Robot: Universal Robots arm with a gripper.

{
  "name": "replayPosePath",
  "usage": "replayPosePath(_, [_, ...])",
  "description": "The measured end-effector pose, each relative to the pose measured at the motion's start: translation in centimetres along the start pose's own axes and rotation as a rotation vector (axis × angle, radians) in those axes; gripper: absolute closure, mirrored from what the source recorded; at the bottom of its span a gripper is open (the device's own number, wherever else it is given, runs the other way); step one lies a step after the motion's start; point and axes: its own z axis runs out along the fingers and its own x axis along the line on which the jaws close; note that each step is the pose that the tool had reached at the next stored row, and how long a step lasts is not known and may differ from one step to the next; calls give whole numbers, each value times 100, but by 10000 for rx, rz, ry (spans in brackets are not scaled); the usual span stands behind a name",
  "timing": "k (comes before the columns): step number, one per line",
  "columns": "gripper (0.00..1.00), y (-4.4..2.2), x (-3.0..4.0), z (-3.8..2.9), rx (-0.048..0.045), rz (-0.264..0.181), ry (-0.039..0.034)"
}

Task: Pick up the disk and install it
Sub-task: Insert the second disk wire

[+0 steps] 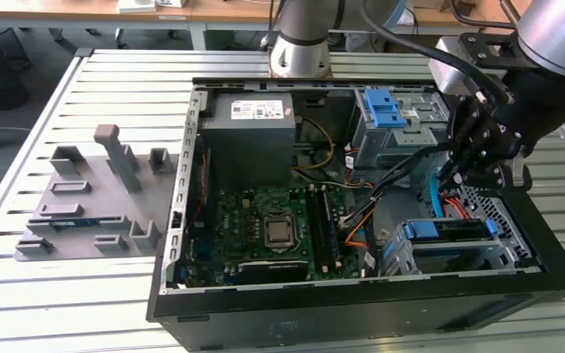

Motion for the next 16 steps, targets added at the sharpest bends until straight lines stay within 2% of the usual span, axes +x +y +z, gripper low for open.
replayPosePath(6, [84,-6,95,59,0,3,15])
replayPosePath(10, [84,-6,99,59,1,4,15])
replayPosePath(13, [84,-6,97,29,1,4,15])
replayPosePath(16, [83,-5,91,-40,1,4,16])
